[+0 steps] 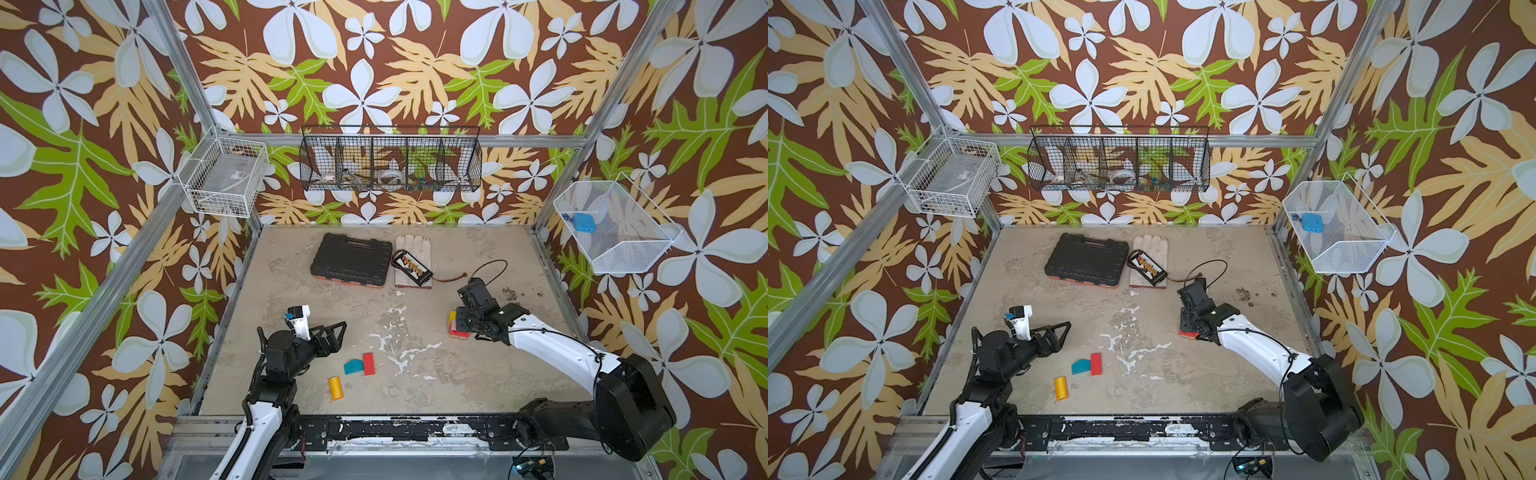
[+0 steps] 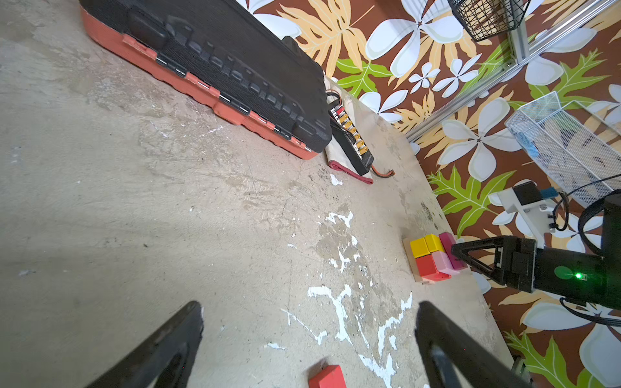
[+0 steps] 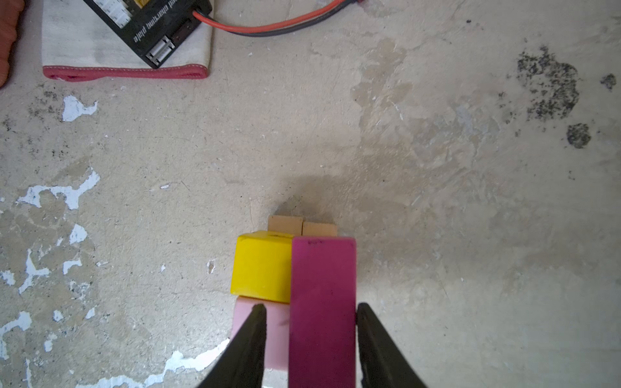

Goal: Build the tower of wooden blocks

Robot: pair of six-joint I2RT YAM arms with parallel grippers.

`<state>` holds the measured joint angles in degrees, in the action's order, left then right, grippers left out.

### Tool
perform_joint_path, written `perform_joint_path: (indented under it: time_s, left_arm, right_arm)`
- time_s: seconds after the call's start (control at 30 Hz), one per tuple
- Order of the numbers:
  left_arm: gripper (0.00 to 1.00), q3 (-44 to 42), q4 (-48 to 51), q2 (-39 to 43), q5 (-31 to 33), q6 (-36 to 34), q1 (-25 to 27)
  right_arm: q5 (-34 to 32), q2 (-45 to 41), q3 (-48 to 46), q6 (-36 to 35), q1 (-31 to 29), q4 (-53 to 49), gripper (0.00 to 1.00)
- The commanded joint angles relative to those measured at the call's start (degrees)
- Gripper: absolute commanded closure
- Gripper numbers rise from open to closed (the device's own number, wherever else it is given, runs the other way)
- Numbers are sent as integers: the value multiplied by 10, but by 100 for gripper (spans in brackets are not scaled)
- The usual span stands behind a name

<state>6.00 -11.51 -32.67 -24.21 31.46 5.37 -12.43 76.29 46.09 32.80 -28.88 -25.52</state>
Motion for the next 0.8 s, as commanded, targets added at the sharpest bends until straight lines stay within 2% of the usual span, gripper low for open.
perform_joint_path:
  time_s: [0.0,0.33,0.5,0.63,0.7,0.77]
  left_arm:
    - [0,-1,-17,0,-3,3,0]
    - [0,0,-17,1,-2,4,0]
    - [0,3,-14,-3,1,4,-1]
    - [0,10,-9,-14,-3,1,-1]
    - [0,19,2,-14,-8,4,-1]
    - [0,18,-12,-5,-37,44,0]
  right_arm:
    - [-9,-2,1,4,-1,1,55]
    - [-29,-26,1,12,0,-11,57]
    - [-28,-116,-11,24,-10,-20,51]
    - [-37,-192,-18,45,-71,-33,41]
    - [-23,-225,-30,53,-94,-31,38]
    - [9,-254,-55,63,-100,-15,38]
